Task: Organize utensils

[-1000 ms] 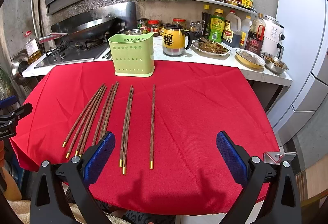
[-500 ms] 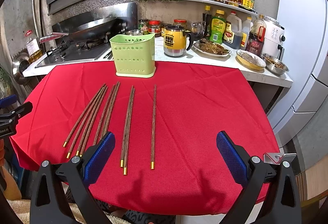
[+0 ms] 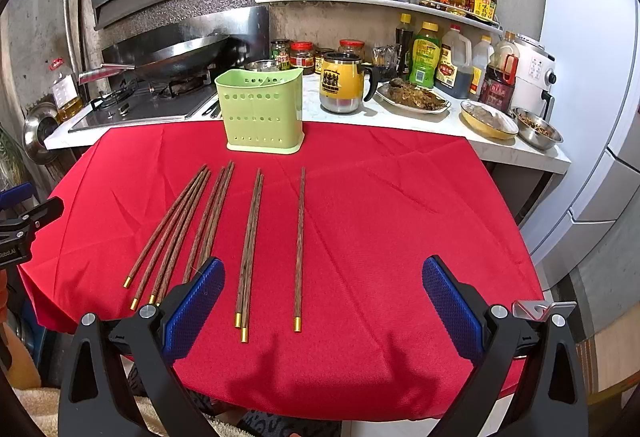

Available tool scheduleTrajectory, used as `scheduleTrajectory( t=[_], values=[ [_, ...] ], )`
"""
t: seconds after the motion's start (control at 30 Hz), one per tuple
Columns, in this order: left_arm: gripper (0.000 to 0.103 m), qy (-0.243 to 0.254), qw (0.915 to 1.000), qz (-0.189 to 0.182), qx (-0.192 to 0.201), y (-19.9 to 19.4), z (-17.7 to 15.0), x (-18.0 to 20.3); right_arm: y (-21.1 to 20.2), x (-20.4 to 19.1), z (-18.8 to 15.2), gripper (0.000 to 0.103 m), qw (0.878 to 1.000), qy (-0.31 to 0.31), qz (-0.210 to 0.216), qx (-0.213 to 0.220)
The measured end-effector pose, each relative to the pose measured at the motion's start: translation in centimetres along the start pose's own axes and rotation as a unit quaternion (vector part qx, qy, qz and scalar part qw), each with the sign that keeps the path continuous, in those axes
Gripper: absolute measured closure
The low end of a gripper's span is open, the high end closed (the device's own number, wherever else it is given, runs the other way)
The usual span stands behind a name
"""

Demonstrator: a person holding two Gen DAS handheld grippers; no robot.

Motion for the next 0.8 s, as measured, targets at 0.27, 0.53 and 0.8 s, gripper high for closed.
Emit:
scheduleTrajectory(
  t=[0.27,0.53,0.8],
  values=[
    [0.006,0.000,1.0000,0.000,0.001,-0.06,0.06,-0.01,-0.03,0.02,0.02,0.006,1.000,0.000,0.000,0.001],
    [0.006,0.001,1.0000,0.001,0.001,-0.07,0.10,-0.05,-0.04,-0.03,-0.01,0.006,1.000,0.000,0.000,0.001],
    [0.006,0.001,1.0000,0.001,0.001,-0.08,0.15,-0.08,0.00,0.15,-0.02,0.006,1.000,0.000,0.000,0.000]
  ],
)
Point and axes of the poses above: each gripper's, at about its wrist camera, not at the fingertips, and y roughly the way its jaws point, x to its right, z to its top, the point moved 6 cm from there along y, roughly the way its jaws point, and after that the axes turned 1 degree about x, right-handed, at the moved point
